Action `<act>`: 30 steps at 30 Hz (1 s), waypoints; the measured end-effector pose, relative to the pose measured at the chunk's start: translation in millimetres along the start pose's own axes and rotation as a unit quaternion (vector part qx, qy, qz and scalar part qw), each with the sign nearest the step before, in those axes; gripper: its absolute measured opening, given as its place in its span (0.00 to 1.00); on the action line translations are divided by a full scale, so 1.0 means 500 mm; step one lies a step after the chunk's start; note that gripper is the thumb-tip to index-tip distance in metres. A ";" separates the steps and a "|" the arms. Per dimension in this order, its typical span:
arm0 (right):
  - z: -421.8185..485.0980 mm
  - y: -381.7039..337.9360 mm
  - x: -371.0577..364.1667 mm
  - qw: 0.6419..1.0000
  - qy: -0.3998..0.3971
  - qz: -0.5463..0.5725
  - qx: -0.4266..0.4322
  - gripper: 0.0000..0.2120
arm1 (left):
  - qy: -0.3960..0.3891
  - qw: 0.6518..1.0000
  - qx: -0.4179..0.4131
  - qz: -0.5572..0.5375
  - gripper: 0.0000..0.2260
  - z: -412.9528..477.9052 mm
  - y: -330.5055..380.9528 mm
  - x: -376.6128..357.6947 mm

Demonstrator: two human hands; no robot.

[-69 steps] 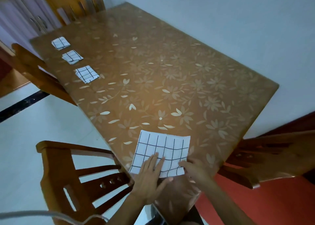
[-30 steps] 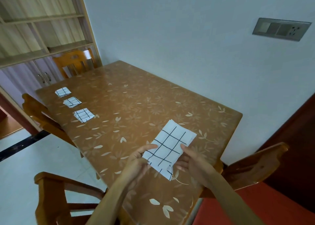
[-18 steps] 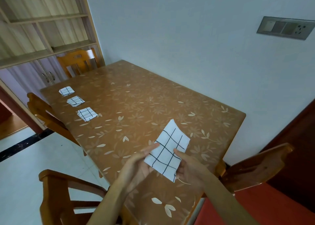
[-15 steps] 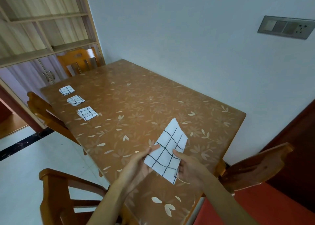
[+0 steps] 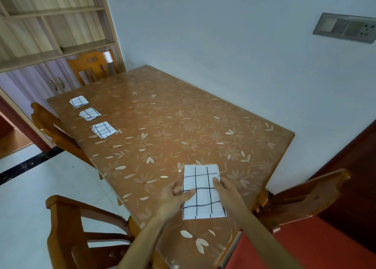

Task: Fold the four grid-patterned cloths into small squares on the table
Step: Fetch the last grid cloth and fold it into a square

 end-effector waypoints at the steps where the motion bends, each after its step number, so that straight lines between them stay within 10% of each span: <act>1: 0.004 0.009 -0.001 1.000 0.007 -0.008 -0.003 0.09 | 0.011 1.000 -0.005 0.014 0.26 0.001 -0.007 0.003; 12: 0.054 0.215 -0.044 0.982 -0.012 -0.180 -0.058 0.21 | 0.128 0.957 0.055 0.253 0.14 0.004 -0.197 0.068; 16: 0.062 0.285 -0.081 0.904 -0.004 -0.427 -0.031 0.32 | 0.098 0.817 0.023 0.568 0.28 -0.001 -0.266 0.043; 21: 0.037 0.325 -0.164 0.788 -0.079 -0.604 0.090 0.28 | -0.053 0.717 -0.021 0.695 0.32 0.008 -0.376 0.005; 26: 0.029 0.346 -0.133 0.768 -0.088 -0.633 0.048 0.28 | -0.041 0.695 -0.019 0.717 0.27 -0.009 -0.377 0.021; 30: 0.035 0.309 -0.110 0.846 -0.032 -0.529 0.053 0.21 | -0.035 0.755 -0.030 0.654 0.25 -0.009 -0.348 0.015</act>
Point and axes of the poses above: each hand's wrist, its own z-axis towards the middle knuckle, its own x-axis out of the back of the hand, y = z × x, the point moved 7 cm from there along z, towards the middle knuckle, and after that the axes turned 13 degrees about -y, right-handed, at the moved point
